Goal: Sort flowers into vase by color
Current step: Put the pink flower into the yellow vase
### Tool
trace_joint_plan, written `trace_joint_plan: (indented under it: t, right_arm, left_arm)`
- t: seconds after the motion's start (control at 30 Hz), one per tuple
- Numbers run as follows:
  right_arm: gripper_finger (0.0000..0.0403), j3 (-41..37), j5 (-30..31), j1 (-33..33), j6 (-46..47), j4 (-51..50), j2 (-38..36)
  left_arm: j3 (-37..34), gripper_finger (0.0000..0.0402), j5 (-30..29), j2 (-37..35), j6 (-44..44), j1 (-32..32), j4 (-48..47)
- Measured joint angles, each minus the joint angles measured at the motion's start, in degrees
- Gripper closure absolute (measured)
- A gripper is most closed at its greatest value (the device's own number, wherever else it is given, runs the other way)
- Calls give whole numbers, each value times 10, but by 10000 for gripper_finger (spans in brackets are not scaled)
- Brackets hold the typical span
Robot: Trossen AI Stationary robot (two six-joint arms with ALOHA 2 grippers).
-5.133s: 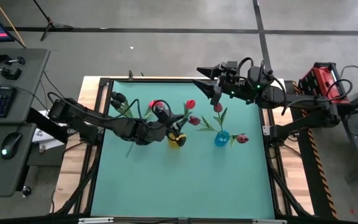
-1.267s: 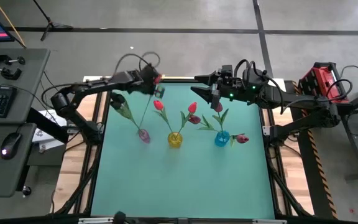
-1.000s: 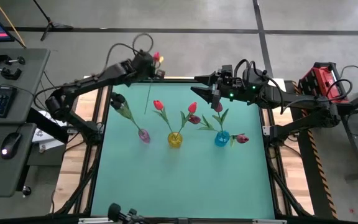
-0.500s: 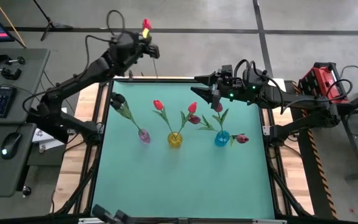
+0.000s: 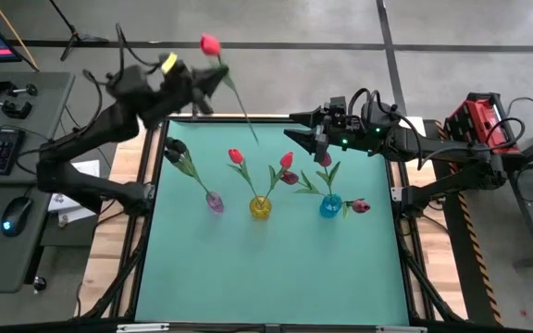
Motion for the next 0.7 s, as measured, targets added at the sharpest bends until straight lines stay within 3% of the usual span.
trace_joint_plan:
  t: [0.3, 0.43, 0.53, 0.7]
  right_arm:
    - [78, 0, 0, 0, 0, 0, 0]
    - [78, 0, 0, 0, 0, 0, 0]
    - [78, 0, 0, 0, 0, 0, 0]
    - [78, 0, 0, 0, 0, -5, 0]
  left_arm:
    - [0, 401, 32, -3, 51, -235, -6]
    - [-13, 401, -58, 20, 75, -320, -26]
    - [-69, 401, -124, 37, 65, -348, -8]
    - [-199, 401, -166, 40, 34, -353, 145]
